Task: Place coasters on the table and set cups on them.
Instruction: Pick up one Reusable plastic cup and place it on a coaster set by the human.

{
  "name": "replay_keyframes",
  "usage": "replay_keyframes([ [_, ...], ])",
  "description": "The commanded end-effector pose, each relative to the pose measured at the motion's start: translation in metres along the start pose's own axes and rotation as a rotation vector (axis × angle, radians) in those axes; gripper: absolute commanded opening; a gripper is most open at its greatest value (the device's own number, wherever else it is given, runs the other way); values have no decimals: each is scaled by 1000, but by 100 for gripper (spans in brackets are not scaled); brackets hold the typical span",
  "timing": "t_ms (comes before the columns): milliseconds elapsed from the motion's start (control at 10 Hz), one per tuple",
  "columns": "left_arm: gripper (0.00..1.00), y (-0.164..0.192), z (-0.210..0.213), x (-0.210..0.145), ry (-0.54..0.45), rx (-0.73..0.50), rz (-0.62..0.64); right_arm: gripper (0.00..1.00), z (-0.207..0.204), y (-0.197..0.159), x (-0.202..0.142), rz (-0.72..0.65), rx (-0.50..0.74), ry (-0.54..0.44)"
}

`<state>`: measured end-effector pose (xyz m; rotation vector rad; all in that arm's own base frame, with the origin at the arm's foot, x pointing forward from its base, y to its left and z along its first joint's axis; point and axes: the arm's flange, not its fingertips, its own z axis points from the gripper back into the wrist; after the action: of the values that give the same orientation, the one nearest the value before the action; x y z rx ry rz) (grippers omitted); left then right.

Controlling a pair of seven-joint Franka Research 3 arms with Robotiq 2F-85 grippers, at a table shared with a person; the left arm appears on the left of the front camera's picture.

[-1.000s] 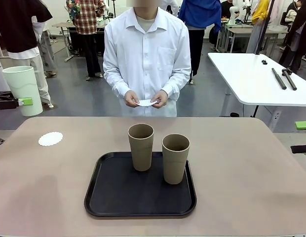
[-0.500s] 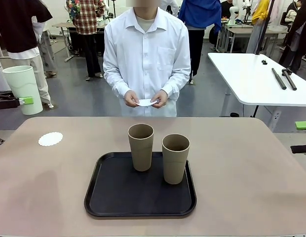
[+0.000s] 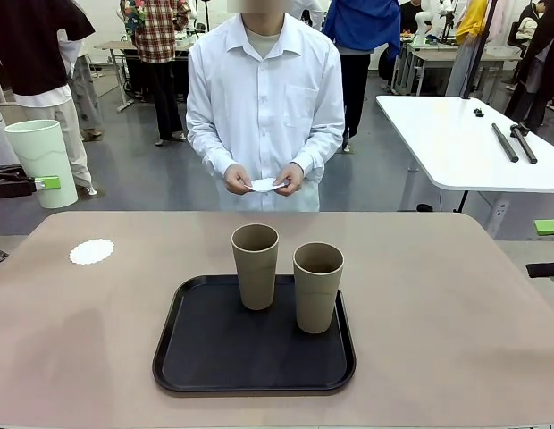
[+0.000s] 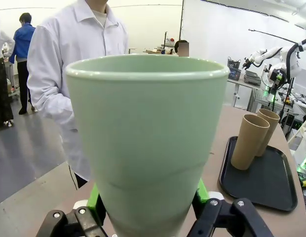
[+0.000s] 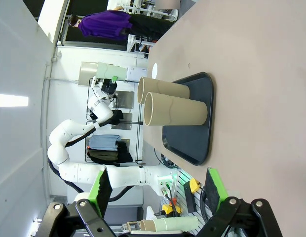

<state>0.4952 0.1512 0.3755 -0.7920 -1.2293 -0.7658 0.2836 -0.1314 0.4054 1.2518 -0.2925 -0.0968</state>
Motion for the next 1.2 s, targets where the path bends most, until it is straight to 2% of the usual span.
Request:
replay_keyframes([
  [0,83,14,-11,-10,-2,-22,-44,100,0,0,1,-1,14,-5],
  [200,83,36,-36,-34,3,-75,-130,100,0,0,1,-1,14,-5],
  [400,83,43,-48,-57,-3,-118,-127,100,0,0,1,-1,14,-5],
  [600,83,52,-48,-75,-21,-170,-117,100,0,0,1,-1,14,-5],
  [1100,83,56,-40,-101,-19,-164,-99,100,0,0,1,-1,14,-5],
])
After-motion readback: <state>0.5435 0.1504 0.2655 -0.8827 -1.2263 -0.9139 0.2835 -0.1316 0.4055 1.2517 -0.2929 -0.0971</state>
